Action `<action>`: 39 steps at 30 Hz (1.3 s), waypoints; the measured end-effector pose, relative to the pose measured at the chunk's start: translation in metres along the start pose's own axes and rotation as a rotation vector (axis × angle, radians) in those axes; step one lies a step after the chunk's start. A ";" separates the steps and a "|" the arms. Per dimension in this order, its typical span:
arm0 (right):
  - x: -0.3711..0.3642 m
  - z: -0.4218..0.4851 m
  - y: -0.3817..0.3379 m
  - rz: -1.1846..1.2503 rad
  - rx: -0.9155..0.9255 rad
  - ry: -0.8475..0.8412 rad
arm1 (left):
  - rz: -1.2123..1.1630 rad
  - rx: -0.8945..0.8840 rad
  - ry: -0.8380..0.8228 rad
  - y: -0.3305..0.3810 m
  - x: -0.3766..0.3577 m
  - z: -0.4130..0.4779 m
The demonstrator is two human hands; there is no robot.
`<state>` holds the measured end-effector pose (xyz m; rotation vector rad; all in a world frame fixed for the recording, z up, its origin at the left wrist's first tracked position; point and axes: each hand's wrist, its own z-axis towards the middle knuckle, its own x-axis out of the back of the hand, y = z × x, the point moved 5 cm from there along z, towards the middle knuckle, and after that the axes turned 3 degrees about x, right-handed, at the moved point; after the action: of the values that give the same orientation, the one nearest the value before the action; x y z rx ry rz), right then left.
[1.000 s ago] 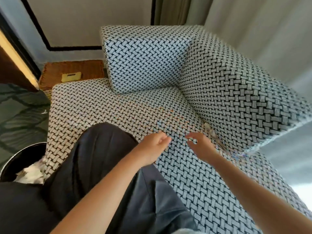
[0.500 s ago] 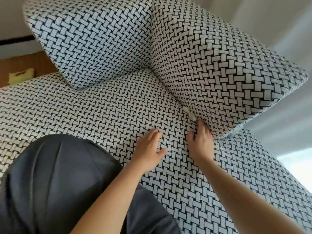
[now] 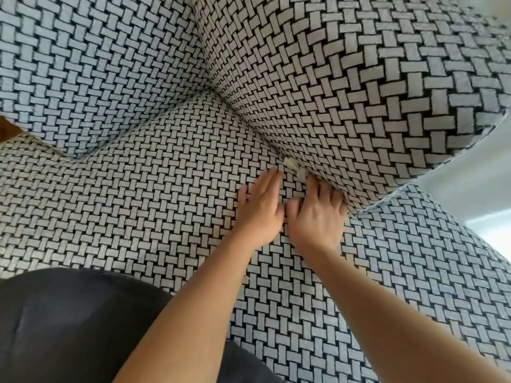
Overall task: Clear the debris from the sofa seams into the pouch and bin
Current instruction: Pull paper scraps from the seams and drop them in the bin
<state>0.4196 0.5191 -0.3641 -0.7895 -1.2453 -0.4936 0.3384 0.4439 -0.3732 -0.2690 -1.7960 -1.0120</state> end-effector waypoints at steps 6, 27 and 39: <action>-0.005 0.004 -0.001 -0.031 -0.068 0.035 | 0.014 0.030 0.033 0.004 0.006 0.040; -0.005 0.005 -0.004 -0.003 -0.060 0.038 | 0.332 0.015 0.006 -0.001 0.015 0.095; -0.003 0.005 -0.007 -0.021 -0.062 0.069 | 0.391 -0.165 0.116 0.001 0.017 0.091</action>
<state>0.4111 0.5183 -0.3644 -0.8057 -1.1804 -0.5744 0.2709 0.5072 -0.3701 -0.6244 -1.4820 -0.8744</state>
